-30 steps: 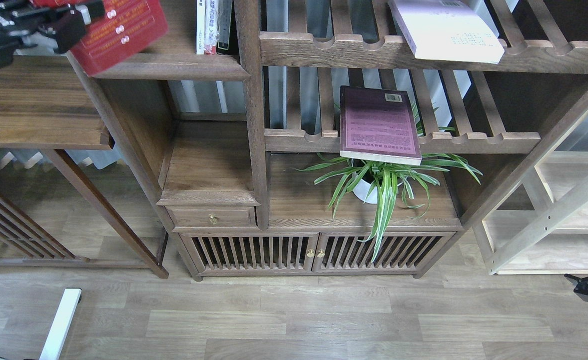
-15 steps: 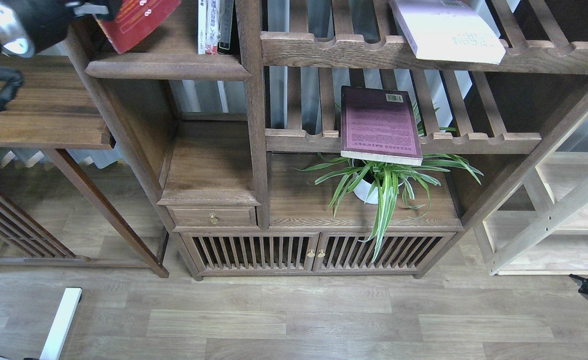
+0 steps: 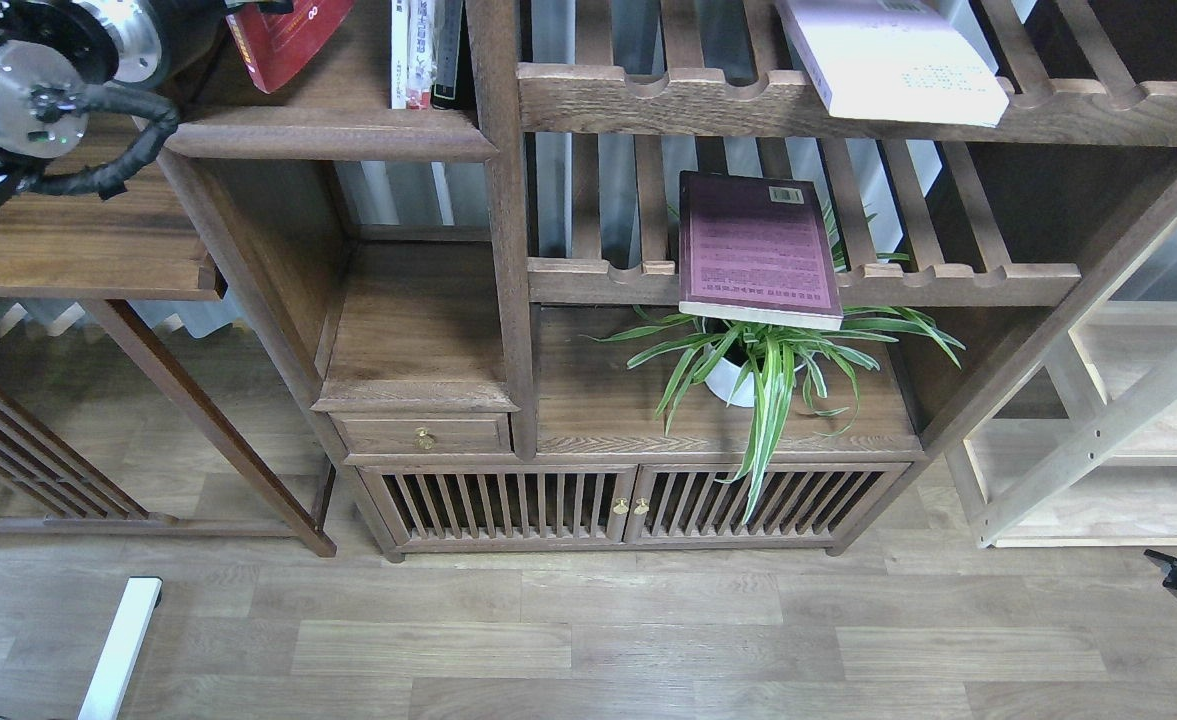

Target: Organize books on shelf

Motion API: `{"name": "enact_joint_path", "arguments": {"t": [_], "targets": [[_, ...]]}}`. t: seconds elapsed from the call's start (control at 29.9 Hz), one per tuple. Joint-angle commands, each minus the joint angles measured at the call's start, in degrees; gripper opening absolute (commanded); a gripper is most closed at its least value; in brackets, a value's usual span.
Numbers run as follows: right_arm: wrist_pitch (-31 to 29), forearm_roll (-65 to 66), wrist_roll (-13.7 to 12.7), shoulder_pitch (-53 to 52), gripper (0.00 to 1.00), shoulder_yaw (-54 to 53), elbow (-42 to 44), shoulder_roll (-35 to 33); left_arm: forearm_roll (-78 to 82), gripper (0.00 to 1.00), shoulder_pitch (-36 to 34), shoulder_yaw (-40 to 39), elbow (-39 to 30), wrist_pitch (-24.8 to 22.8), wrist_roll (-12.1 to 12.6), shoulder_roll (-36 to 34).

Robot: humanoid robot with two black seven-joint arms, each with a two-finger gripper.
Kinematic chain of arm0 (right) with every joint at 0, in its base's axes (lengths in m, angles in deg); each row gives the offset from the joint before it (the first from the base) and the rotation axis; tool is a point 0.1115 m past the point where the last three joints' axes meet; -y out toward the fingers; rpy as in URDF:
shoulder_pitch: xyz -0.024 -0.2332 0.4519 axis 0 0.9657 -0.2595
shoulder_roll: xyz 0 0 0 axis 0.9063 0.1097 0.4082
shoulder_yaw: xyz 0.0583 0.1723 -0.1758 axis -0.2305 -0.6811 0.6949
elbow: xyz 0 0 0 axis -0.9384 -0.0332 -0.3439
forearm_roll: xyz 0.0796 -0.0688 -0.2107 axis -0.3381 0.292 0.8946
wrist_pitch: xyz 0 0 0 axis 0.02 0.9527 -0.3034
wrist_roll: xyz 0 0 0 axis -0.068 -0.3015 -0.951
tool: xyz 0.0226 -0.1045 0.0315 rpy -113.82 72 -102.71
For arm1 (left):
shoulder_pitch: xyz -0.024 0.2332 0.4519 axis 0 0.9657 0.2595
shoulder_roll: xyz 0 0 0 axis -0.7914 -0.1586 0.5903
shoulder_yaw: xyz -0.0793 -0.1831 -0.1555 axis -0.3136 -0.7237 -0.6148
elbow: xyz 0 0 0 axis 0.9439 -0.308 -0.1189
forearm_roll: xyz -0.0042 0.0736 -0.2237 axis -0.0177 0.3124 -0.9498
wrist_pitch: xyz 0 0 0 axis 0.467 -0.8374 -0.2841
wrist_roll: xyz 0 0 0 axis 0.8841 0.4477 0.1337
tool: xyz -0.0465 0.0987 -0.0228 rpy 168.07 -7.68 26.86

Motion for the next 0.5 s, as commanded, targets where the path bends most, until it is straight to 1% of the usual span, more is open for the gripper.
{"name": "enact_joint_path", "arguments": {"t": [0.0, 0.1, 0.23, 0.37, 0.47], "targets": [[0.0, 0.0, 0.0, 0.1, 1.00, 0.0, 0.0, 0.0, 0.1, 0.00, -3.7, 4.0, 3.6, 3.1, 0.3, 2.9], [0.0, 0.0, 0.0, 0.1, 1.00, 0.0, 0.0, 0.0, 0.2, 0.00, -5.7, 6.5, 5.9, 5.8, 0.4, 5.1], [0.0, 0.0, 0.0, 0.2, 1.00, 0.0, 0.0, 0.0, 0.9, 0.00, -6.4, 7.9, 7.4, 8.4, 0.9, 6.6], [0.1, 0.0, 0.0, 0.3, 1.00, 0.0, 0.0, 0.0, 1.8, 0.00, -6.3, 8.8, 9.3, 8.4, 0.9, 8.8], [0.1, 0.1, 0.0, 0.2, 1.00, 0.0, 0.0, -0.3, 1.7, 0.00, -5.9, 7.9, 9.8, 8.4, 0.1, 10.1]]}}
